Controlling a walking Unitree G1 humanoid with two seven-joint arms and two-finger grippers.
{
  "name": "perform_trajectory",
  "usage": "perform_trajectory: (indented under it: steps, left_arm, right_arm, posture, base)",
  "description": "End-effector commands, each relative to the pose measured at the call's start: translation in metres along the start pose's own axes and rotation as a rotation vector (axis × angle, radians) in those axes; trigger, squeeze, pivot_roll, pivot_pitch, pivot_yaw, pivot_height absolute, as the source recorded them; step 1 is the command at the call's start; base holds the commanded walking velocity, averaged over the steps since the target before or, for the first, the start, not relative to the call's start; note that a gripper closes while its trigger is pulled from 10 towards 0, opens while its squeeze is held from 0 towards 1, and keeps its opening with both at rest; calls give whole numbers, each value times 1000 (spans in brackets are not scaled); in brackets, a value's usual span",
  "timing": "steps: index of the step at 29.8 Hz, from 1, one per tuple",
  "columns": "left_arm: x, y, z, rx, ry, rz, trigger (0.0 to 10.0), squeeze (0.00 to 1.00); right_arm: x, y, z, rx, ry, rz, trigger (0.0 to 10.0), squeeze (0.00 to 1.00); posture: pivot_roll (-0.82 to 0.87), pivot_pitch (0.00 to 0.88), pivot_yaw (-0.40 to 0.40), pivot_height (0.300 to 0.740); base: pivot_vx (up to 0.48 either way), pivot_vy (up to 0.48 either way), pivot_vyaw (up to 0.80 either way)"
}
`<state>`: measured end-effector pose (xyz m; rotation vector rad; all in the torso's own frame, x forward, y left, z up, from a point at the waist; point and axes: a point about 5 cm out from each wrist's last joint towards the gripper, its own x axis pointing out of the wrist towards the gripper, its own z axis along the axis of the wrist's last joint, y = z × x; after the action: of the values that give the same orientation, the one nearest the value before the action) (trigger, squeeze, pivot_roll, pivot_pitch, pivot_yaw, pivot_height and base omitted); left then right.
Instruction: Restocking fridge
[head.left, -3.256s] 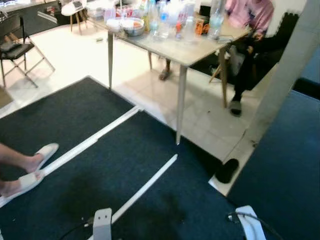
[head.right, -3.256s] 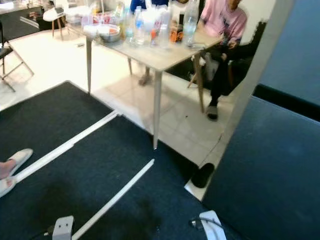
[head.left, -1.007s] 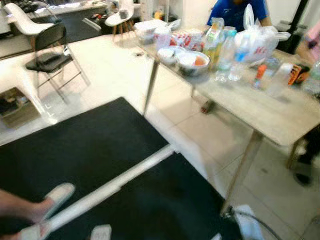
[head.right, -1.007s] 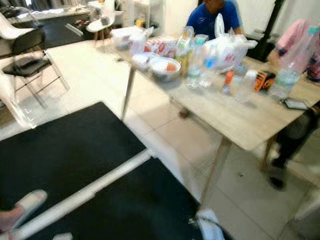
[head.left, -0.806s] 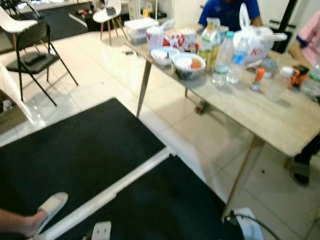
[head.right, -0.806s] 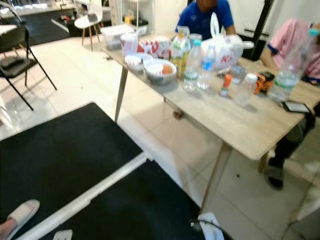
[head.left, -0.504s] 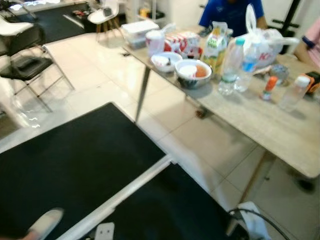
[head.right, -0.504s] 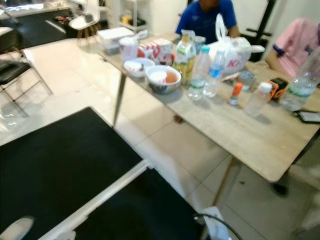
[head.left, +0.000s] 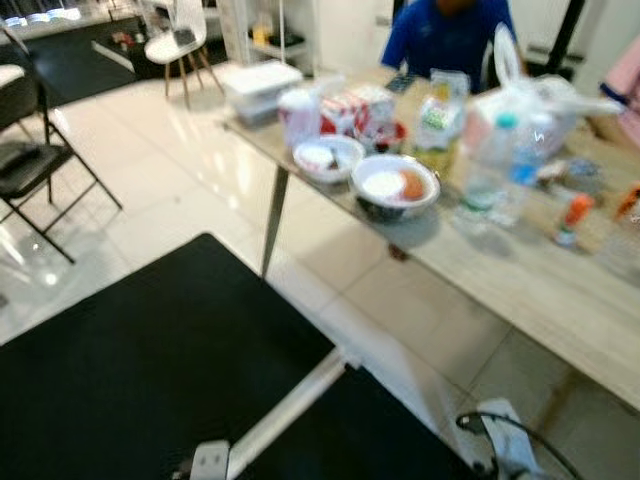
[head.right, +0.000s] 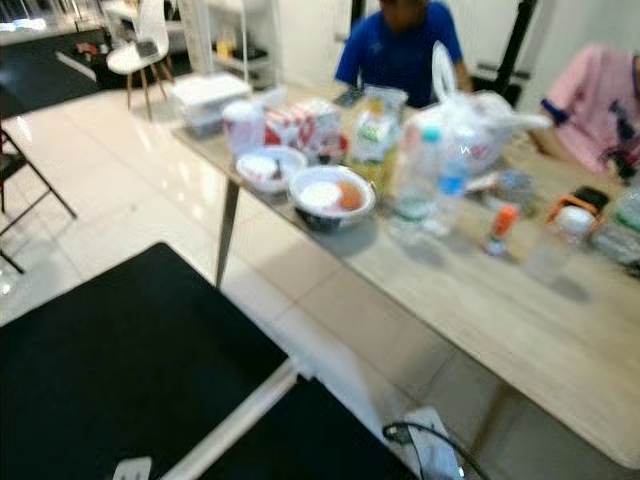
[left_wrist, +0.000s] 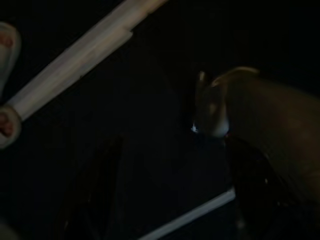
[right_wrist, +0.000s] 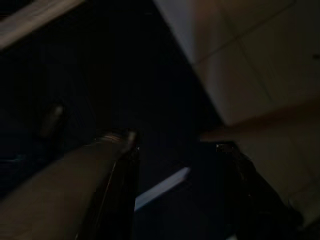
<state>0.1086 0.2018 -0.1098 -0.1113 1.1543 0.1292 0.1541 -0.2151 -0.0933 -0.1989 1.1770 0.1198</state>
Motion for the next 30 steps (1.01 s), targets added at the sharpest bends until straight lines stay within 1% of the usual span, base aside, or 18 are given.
perform_trajectory:
  steps: [1,11,15,21,30]
  left_arm:
    - [0,-1,2,-6,-2,0,10000,0]
    - [0,-1,1,-18,-3,0,10000,0]
    - [0,-2,1,-5,3,-19,10000,0]
    - [0,-2,1,-20,2,-15,10000,0]
    - [0,-2,1,-39,-9,-9,10000,0]
  right_arm:
    - [-1,-6,-4,4,7,-17,10000,0]
    - [-1,-5,-1,4,5,-18,10000,0]
    - [-1,-5,0,4,3,-17,10000,0]
    - [-1,-4,1,4,2,-17,10000,0]
    - [-1,-7,1,4,3,-20,10000,0]
  posture:
    - [-8,0,37,740]
    - [-7,0,36,740]
    - [-7,0,36,740]
    - [-7,0,36,740]
    - [-8,0,38,740]
  base:
    - [0,0,0]
    - [0,0,0]
    - [0,-427,0]
    - [0,-450,0]
    - [0,0,0]
